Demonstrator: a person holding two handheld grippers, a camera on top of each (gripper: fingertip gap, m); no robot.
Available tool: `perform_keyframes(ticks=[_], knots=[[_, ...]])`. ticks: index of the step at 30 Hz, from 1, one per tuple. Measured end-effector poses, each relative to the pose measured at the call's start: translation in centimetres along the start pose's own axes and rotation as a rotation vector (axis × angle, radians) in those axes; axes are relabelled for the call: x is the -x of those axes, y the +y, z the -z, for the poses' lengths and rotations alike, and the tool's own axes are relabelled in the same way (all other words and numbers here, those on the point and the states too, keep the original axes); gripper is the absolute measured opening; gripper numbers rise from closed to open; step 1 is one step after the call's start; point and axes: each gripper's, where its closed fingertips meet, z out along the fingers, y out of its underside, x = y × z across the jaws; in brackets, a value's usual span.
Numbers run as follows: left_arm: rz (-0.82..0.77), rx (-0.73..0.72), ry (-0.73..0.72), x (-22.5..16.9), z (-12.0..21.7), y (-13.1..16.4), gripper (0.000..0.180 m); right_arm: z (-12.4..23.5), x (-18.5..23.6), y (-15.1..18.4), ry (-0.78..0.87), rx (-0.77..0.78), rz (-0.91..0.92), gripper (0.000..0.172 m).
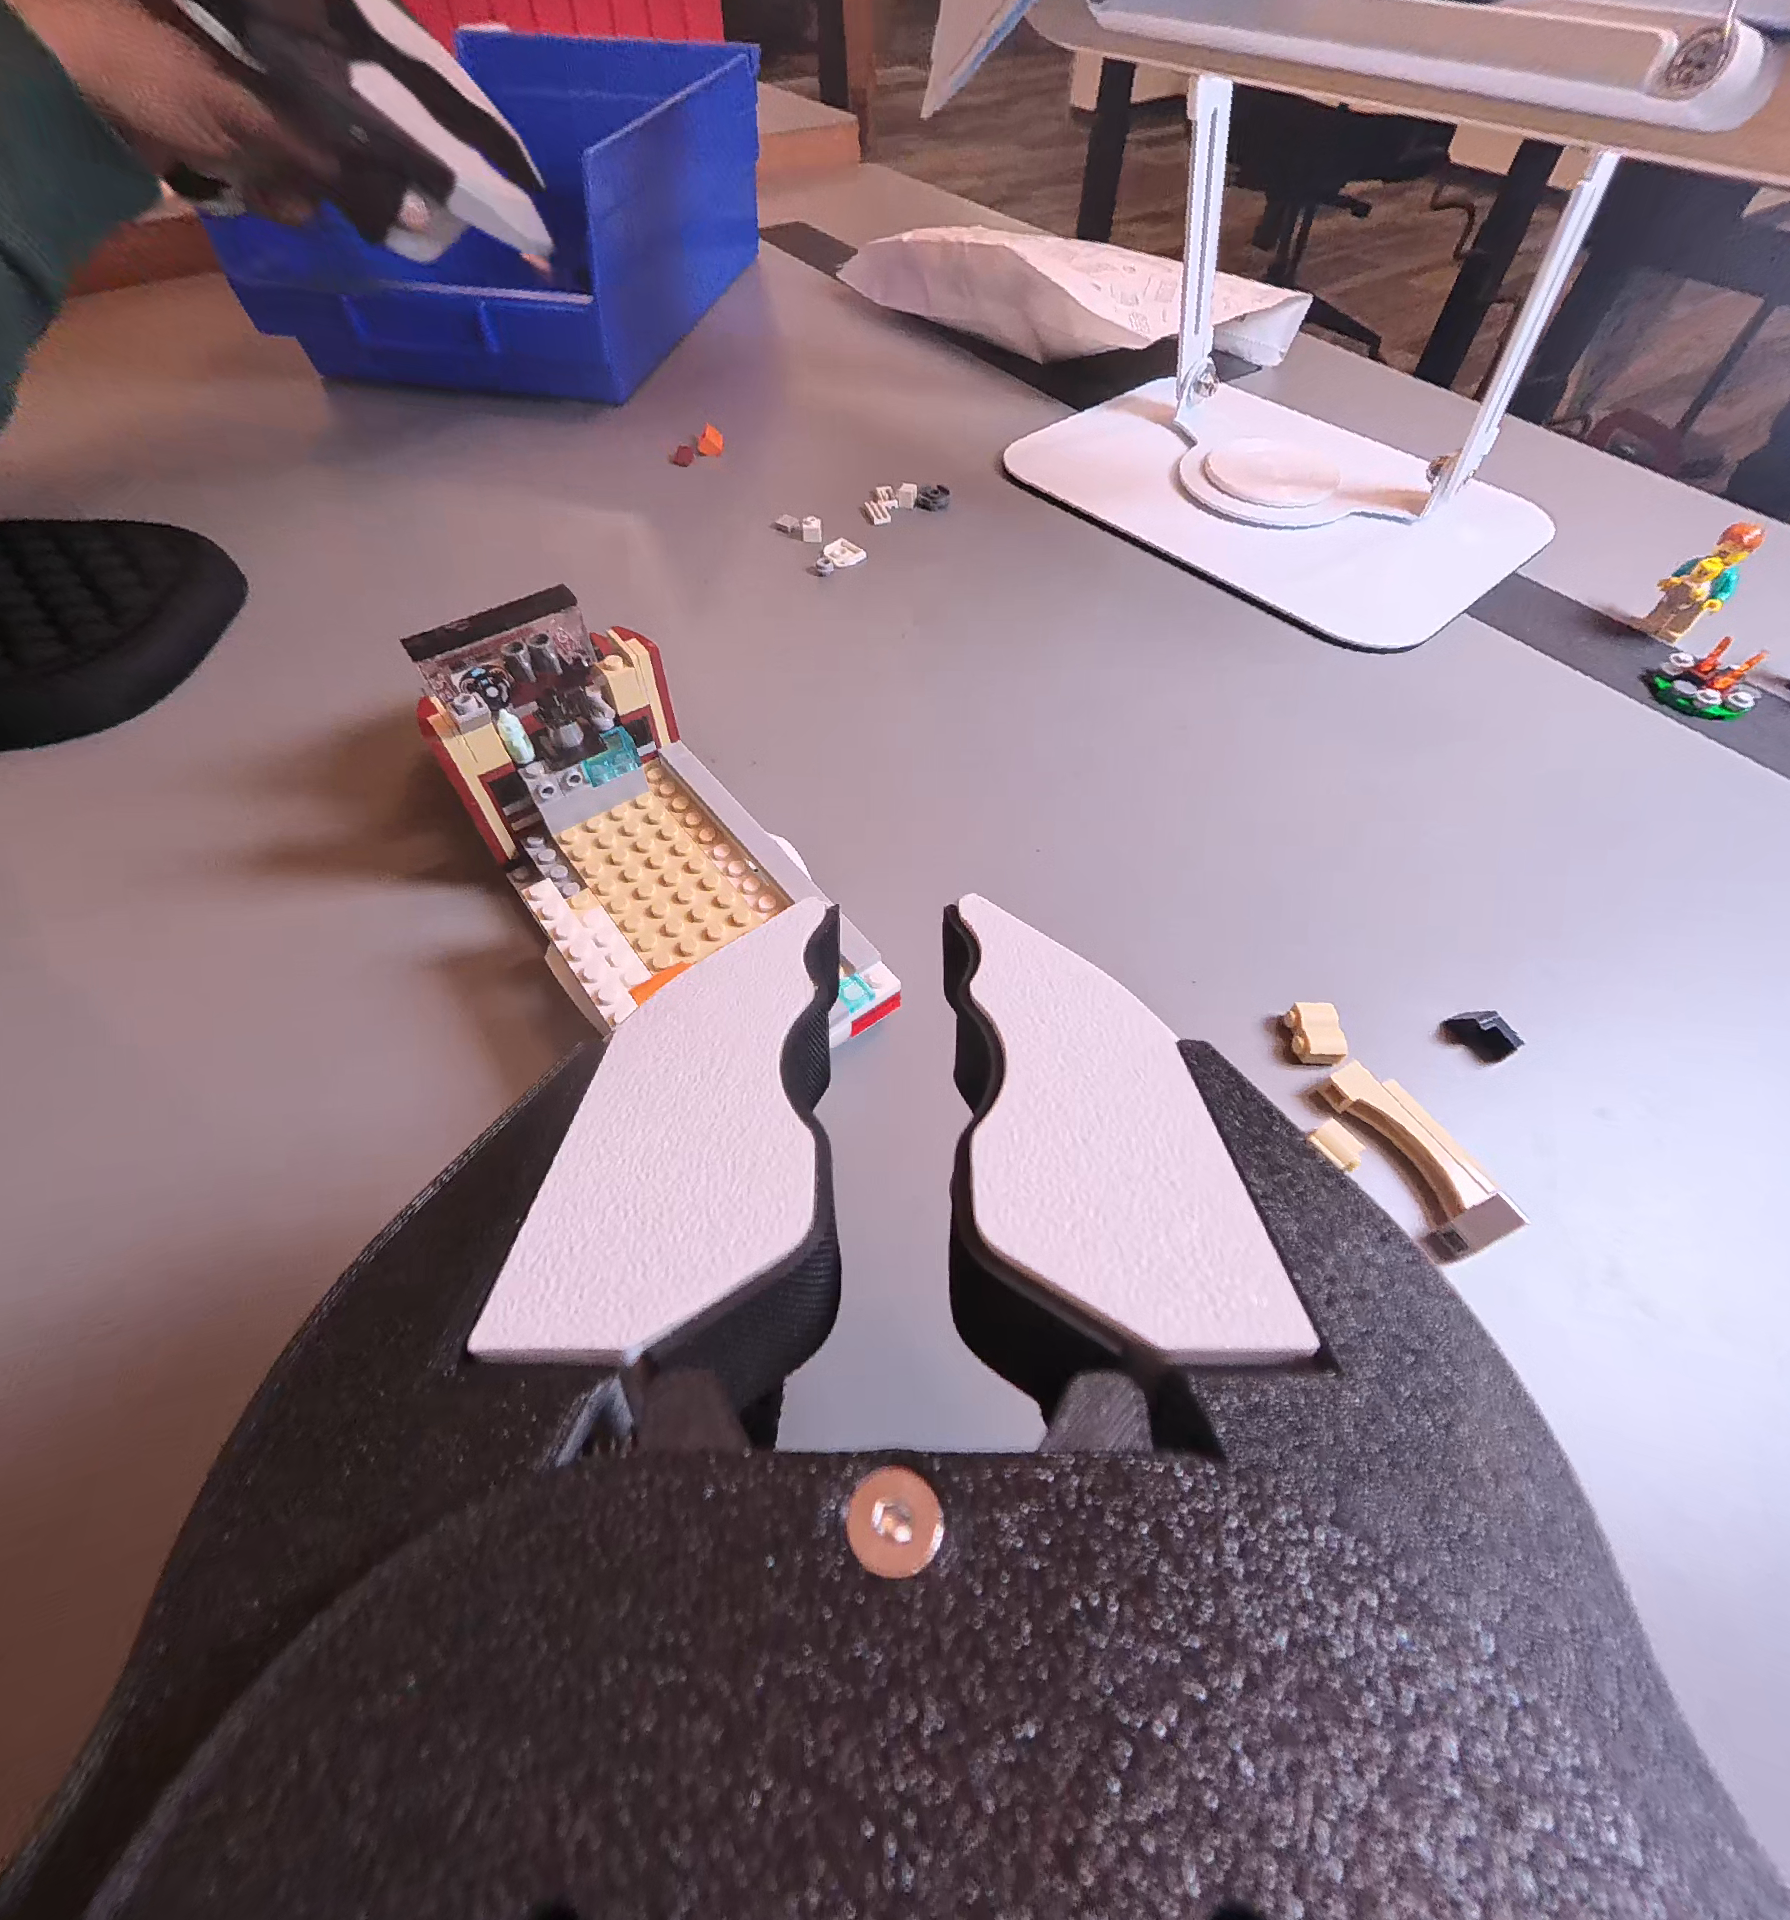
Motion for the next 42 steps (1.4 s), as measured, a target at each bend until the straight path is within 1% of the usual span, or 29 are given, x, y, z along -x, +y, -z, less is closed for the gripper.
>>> perform_keyframes(ticks=[1, 3, 4, 5, 6, 7, 8, 9, 10, 12, 14, 15, 16, 18, 19, 22, 24, 29, 32, 35, 38, 41, 42], knots=[[0.012, 0.002, 0.002, -0.1, -0.3, 0.1, 0.047, 0.0, 0.0, 0.0, 0.003, 0.000, 0.004, 0.019], [0.001, -0.048, -0.004, -0.6, -0.1, -0.9, 0.054, 0.1, 0.1, -0.1, 0.011, -0.003, 0.006, 0.019], [-0.022, -0.076, -0.001, -1.0, 0.3, -1.8, 0.052, 0.2, 0.0, -0.2, 0.014, -0.005, 0.006, 0.019], [-0.053, -0.097, 0.025, -2.0, 0.6, -2.7, 0.051, 0.2, 0.0, -0.3, 0.016, -0.008, 0.004, 0.019], [-0.085, -0.119, 0.074, -3.3, 0.9, -3.7, 0.046, 0.2, -0.1, -0.3, 0.016, -0.011, 0.001, 0.019], [-0.113, -0.115, 0.118, -4.7, 1.0, -4.4, 0.049, 0.2, -0.1, -0.4, 0.014, -0.013, -0.003, 0.019], [-0.167, -0.054, 0.133, -5.5, 0.7, -4.3, 0.044, 0.2, -0.1, -0.4, 0.010, -0.013, -0.007, 0.019], [-0.217, -0.006, 0.196, -7.0, 0.3, -4.1, 0.035, 0.1, 0.0, -0.4, 0.006, -0.013, -0.010, 0.019], [-0.230, 0.029, 0.255, -8.5, 0.0, -4.3, 0.033, 0.1, 0.1, -0.4, 0.004, -0.012, -0.009, 0.019], [-0.299, 0.007, 0.242, -9.8, -0.4, -6.2, 0.028, 0.1, 0.2, -0.4, 0.005, -0.009, 0.000, 0.019], [-0.368, 0.034, 0.259, -11.0, -0.8, -7.4, 0.020, 0.3, 0.2, -0.3, 0.010, -0.007, 0.008, 0.019], [-0.403, 0.088, 0.288, -11.5, -1.4, -7.1, 0.011, 0.4, 0.2, -0.3, 0.011, -0.008, 0.008, 0.019], [-0.425, 0.179, 0.323, -11.8, -2.2, -6.2, 0.011, 0.4, 0.2, -0.4, 0.010, -0.012, 0.005, 0.019], [-0.414, 0.388, 0.388, -12.0, -3.6, -3.8, 0.017, 0.6, 0.3, -0.6, 0.003, -0.023, -0.005, 0.019], [-0.409, 0.433, 0.398, -12.0, -4.2, -3.2, 0.019, 0.7, 0.3, -0.7, 0.001, -0.028, -0.007, 0.019], [-0.329, 0.455, 0.399, -11.9, -5.6, -3.2, 0.021, 1.1, 0.3, -0.8, 0.004, -0.036, -0.003, 0.019], [-0.288, 0.461, 0.399, -11.7, -5.9, -3.1, 0.015, 1.3, 0.2, -0.9, 0.003, -0.045, -0.007, 0.019], [-0.291, 0.516, 0.386, -11.8, -6.0, -2.0, 0.021, 1.5, 0.1, -1.0, -0.015, -0.058, -0.031, 0.019], [-0.281, 0.528, 0.387, -11.6, -6.2, -1.8, 0.012, 1.4, 0.2, -0.9, -0.020, -0.056, -0.032, 0.019], [-0.279, 0.532, 0.430, -11.8, -6.0, -1.6, 0.000, 1.5, 0.2, -0.9, -0.017, -0.055, -0.029, 0.019], [-0.303, 0.512, 0.431, -11.7, -6.0, -1.5, 0.000, 1.6, 0.1, -1.0, -0.011, -0.059, -0.029, 0.019], [-0.306, 0.446, 0.432, -11.7, -5.2, -2.0, 0.000, 1.5, 0.2, -1.1, -0.009, -0.060, -0.030, 0.019], [-0.304, 0.422, 0.438, -11.7, -4.7, -2.3, 0.004, 1.5, 0.2, -1.1, -0.010, -0.058, -0.029, 0.019]])
